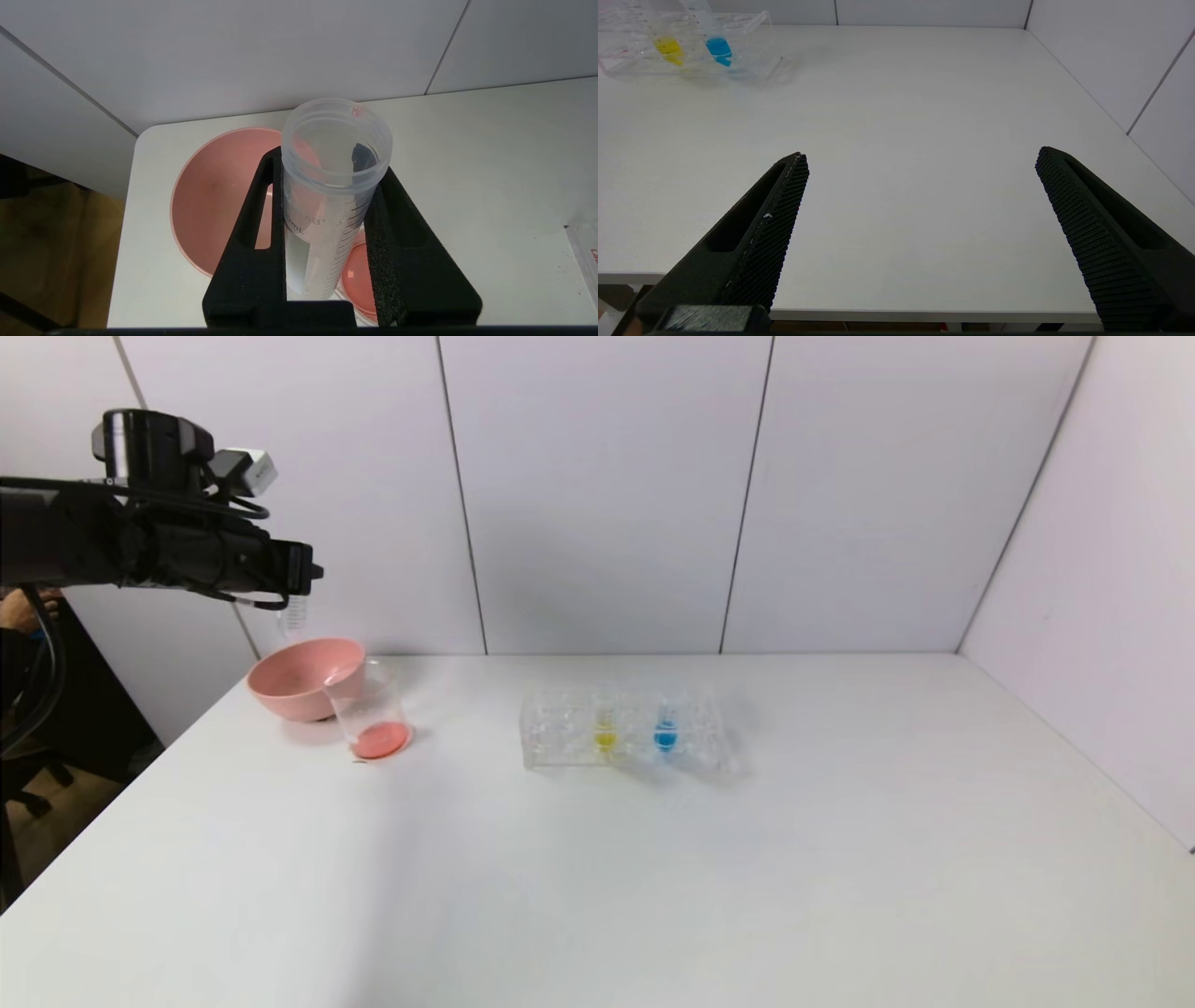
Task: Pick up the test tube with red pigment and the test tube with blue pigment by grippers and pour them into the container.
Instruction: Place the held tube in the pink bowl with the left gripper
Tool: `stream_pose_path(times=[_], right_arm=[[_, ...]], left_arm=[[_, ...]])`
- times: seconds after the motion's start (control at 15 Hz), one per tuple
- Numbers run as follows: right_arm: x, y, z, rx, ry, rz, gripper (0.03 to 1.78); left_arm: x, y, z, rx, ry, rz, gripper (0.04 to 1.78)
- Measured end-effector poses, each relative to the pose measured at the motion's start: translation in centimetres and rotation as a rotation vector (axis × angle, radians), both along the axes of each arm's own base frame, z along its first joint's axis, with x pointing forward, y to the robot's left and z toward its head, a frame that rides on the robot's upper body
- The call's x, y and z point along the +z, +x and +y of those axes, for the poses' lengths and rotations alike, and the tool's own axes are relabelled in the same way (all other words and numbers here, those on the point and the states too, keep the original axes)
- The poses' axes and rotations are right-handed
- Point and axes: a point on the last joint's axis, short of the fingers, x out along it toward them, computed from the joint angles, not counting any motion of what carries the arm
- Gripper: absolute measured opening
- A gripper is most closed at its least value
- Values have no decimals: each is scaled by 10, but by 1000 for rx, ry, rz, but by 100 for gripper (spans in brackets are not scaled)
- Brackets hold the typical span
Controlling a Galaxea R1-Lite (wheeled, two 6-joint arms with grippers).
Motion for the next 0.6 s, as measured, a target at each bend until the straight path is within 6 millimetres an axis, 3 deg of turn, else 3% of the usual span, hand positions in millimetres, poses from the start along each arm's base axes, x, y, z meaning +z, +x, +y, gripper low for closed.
stream_pose_path(times=[0.4, 0.6], right_arm=[[0, 0, 0, 0, 0, 0, 177], [0, 0, 0, 0, 0, 0, 177]], left_arm=[[-49, 22, 13, 34, -4, -31, 50], [-62, 27, 21, 57, 0, 0, 50]])
